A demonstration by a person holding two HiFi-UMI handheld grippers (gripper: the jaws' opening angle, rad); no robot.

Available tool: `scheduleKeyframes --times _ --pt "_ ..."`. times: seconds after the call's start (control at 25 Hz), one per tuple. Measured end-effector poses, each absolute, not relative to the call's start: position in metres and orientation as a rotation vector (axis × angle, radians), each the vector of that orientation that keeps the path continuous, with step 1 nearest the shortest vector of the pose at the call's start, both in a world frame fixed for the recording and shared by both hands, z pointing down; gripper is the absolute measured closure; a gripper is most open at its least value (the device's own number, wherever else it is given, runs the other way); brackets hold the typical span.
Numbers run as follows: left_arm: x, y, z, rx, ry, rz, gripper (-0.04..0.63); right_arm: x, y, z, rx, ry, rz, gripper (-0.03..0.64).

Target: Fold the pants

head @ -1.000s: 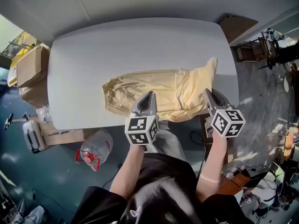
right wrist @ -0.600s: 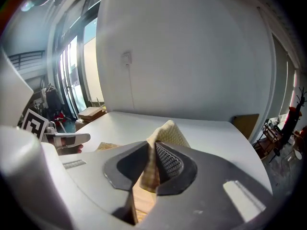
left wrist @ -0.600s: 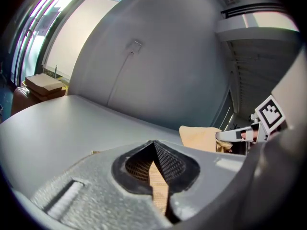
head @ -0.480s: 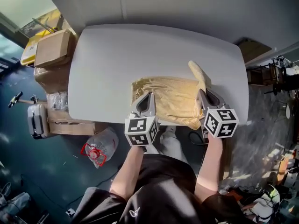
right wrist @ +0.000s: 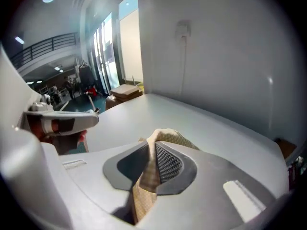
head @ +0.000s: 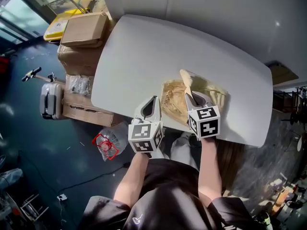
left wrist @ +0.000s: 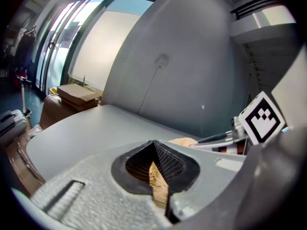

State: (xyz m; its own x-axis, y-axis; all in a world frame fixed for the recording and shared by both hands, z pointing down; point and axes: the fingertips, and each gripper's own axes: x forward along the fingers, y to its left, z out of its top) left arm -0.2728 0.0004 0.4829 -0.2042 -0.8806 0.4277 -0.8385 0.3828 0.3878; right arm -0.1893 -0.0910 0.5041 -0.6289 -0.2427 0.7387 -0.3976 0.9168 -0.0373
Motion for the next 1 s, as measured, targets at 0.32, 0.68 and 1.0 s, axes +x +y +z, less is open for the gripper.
scheduleKeyframes --times 0.32,0.68,1.0 --pt "-0.3 0.054 0.527 1.321 -2.056 -0.053 0.592 -0.238 -0.015 0.601 0.212 -2.148 0.249 0.538" --pt "-0.289 0.026 0.529 1.428 -1.991 -0.041 0.592 -0.249 0.008 0.579 0.053 -2.299 0.707 0.417" --pt "-0.265 -0.036 0.477 1.615 -1.957 -0.102 0.592 -0.205 -0.055 0.495 0.252 -2.466 0.548 0.572"
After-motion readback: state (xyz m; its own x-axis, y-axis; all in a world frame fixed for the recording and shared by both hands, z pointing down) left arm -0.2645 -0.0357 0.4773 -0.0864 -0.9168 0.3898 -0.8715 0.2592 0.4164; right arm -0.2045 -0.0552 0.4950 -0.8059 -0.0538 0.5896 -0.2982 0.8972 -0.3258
